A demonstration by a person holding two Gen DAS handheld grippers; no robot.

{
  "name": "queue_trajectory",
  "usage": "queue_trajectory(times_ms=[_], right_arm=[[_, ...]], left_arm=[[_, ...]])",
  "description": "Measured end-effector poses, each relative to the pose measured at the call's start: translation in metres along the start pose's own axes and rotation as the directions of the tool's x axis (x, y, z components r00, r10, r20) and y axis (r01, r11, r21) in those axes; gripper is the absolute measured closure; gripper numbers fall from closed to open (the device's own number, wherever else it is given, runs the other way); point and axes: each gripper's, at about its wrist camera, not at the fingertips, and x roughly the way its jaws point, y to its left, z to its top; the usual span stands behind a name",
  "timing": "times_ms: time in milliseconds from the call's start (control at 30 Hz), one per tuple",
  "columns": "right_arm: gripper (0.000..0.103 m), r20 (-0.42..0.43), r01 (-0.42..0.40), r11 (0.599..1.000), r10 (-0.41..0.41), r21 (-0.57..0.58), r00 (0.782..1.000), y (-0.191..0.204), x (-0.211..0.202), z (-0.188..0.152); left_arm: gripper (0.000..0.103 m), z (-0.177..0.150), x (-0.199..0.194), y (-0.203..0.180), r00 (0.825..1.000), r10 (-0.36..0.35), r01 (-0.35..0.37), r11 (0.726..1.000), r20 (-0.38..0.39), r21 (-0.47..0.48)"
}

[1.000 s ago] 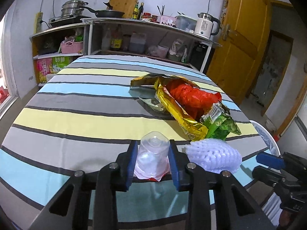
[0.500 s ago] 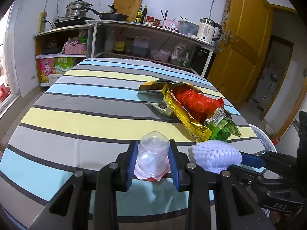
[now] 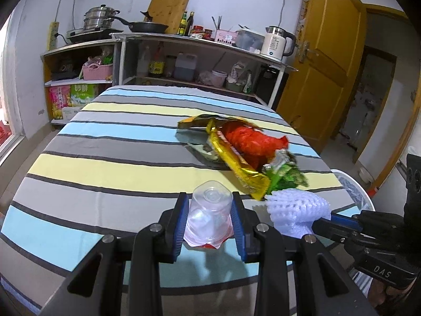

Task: Collect trash
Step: 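Grasp the blue mesh foam net with the right tool, then carry the cup and the blue mesh net over the trash bin with both tools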

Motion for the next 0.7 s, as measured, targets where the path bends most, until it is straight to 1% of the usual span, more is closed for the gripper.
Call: queue_trajectory(times_ms=[167,400,700], right_arm=[[0.090,0.034,0.025,0.999,-0.026,0.031,0.999,-0.012,-0.022,-0.007],[0.090,0.078,0.078,0.993,-0.085,0.086,0.993,-0.033,-0.053,-0.017],[0.090,0.117,0.151,0.975,-0.171,0.165,0.978,-0.067,-0.086,-0.030]], left_arm=[[0.070,0.002,-0.005,-0.021,1.000,-0.029,0.029,0.999,0.004,0.031],[0.070,0.004,-0.009,-0.060,0.997,-0.081,0.080,0.993,0.002,0.085],[0.070,0.008,-0.001,-0.114,0.985,-0.170,0.171,0.974,-0.019,0.150]])
